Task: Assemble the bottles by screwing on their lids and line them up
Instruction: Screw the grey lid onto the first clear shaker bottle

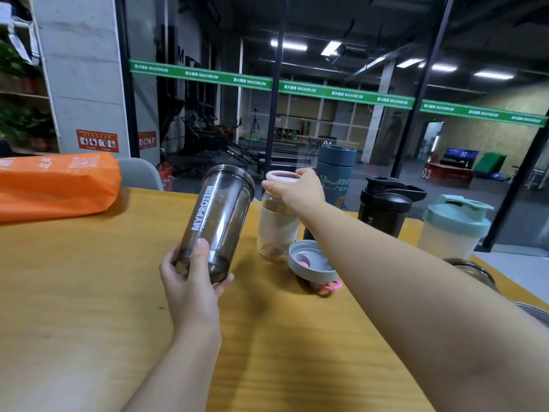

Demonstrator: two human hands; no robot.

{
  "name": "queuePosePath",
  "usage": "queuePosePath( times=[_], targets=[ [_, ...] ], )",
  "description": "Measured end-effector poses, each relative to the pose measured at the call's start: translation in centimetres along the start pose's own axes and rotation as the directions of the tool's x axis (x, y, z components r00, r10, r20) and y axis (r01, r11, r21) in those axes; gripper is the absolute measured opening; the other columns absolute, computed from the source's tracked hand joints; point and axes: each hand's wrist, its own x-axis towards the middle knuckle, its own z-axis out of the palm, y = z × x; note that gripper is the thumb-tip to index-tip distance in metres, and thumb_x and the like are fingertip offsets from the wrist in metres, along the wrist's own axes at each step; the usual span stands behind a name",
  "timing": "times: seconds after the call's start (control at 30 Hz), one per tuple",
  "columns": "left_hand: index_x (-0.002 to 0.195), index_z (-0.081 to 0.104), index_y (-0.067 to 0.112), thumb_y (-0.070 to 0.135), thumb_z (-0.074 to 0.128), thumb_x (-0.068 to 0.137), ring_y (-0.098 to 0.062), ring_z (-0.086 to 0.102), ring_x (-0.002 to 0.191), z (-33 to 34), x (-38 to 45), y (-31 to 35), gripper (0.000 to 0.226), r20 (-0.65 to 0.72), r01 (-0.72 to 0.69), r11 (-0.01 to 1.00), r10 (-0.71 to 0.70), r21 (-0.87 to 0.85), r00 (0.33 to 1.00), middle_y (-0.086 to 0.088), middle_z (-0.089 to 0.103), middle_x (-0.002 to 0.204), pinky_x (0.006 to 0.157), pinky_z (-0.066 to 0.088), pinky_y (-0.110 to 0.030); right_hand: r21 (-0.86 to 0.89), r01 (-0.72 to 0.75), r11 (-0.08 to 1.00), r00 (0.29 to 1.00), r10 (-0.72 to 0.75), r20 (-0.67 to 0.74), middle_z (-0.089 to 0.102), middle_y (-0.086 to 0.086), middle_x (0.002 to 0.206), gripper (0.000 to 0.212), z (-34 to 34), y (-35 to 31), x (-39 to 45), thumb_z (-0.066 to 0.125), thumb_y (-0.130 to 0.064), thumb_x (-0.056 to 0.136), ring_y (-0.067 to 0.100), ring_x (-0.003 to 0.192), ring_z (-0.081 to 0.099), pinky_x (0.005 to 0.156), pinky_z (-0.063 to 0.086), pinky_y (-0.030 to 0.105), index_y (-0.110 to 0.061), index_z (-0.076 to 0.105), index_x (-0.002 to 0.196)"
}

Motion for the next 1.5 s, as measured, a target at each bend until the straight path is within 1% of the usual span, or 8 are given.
queuePosePath(
  times=[0.23,0.43,0.6,0.7,0.9,1.1,1.3,1.5],
  targets=[
    [0.130,0.043,0.017,0.033,0.055,0.093,-0.024,0.062,0.087,0.1,-0.2,0.1,0.042,-0.004,-0.011,1.000,0.011,-0.029,1.000,-0.003,0.057,0.110,0.064,0.053,-0.036,-0.071,0.007,0.997,0.994,0.000,0.105,0.050,0.007,0.127,0.085,-1.0,-0.8,-0.1,0.079,-0.040,0.072,0.018,0.097,0.046,0.079,0.039,0.028,-0.009,0.035,0.138],
    [0.121,0.040,0.024,0.035,0.049,0.095,-0.031,0.058,0.089,0.0,-0.2,0.3,0.029,-0.033,-0.007,0.999,0.006,-0.048,0.999,-0.012,0.053,0.123,0.059,0.050,-0.034,-0.098,0.095,0.991,0.991,-0.085,0.106,0.047,0.006,0.135,0.088,-1.5,-0.1,-1.8,0.079,-0.034,0.074,0.024,0.116,0.050,0.093,0.047,0.036,-0.013,0.029,0.143],
    [0.116,0.038,0.023,0.037,0.048,0.096,-0.030,0.057,0.091,0.0,-0.1,-0.1,0.026,-0.039,-0.023,0.999,0.022,-0.037,0.999,-0.007,0.054,0.110,0.059,0.048,-0.034,-0.129,0.180,0.975,0.983,-0.177,0.040,0.048,-0.005,0.101,0.046,-3.0,2.7,-4.7,0.068,-0.022,0.082,0.013,0.085,0.052,0.065,0.044,0.024,-0.017,0.041,0.119],
    [0.106,0.040,0.024,0.040,0.047,0.093,-0.030,0.055,0.090,0.1,-0.1,-0.3,0.021,-0.024,-0.040,0.999,0.039,-0.028,0.999,-0.008,0.053,0.110,0.057,0.047,-0.033,-0.304,0.136,0.943,0.990,-0.117,0.080,0.054,0.004,0.101,0.034,-4.3,3.9,-5.4,0.063,-0.022,0.085,0.020,0.086,0.057,0.073,0.052,0.033,-0.014,0.043,0.112],
    [0.112,0.046,0.014,0.047,0.046,0.079,-0.028,0.049,0.070,0.2,-0.1,-0.4,0.047,0.082,-0.050,0.999,0.051,-0.011,0.995,-0.012,0.052,0.092,0.052,0.040,-0.031,-0.596,-0.105,0.796,0.976,0.197,0.092,0.061,0.009,0.090,0.044,-6.1,5.4,-5.7,0.058,-0.041,0.088,0.020,0.070,0.060,0.046,0.039,0.025,-0.005,0.050,0.111],
    [0.118,0.048,0.012,0.051,0.046,0.077,-0.023,0.051,0.064,0.0,0.0,-0.6,0.057,0.119,-0.054,0.998,0.052,0.018,0.992,-0.010,0.054,0.090,0.053,0.040,-0.031,-0.452,-0.348,0.821,0.885,0.447,0.131,0.049,0.008,0.078,0.027,-6.5,5.5,-6.5,0.047,-0.031,0.096,0.018,0.058,0.050,0.038,0.038,0.022,-0.006,0.048,0.107],
    [0.107,0.047,0.014,0.050,0.045,0.075,-0.023,0.048,0.060,-0.1,0.2,-0.5,0.048,0.096,-0.051,0.999,0.052,-0.007,0.994,-0.004,0.053,0.087,0.052,0.037,-0.029,-0.422,-0.446,0.789,0.831,0.540,0.132,0.055,0.012,0.072,0.025,-6.9,5.9,-6.8,0.048,-0.019,0.097,0.017,0.048,0.053,0.033,0.039,0.017,-0.001,0.051,0.114],
    [0.096,0.045,0.020,0.052,0.047,0.073,-0.023,0.048,0.066,-0.3,0.6,-0.5,0.039,0.096,-0.020,1.000,0.022,-0.023,0.995,0.000,0.051,0.084,0.048,0.038,-0.028,-0.182,-0.511,0.840,0.808,0.542,0.231,0.066,0.023,0.082,0.018,-8.6,5.3,-7.8,0.047,-0.002,0.094,0.024,0.038,0.063,0.034,0.046,0.020,0.006,0.050,0.109]
  ],
)
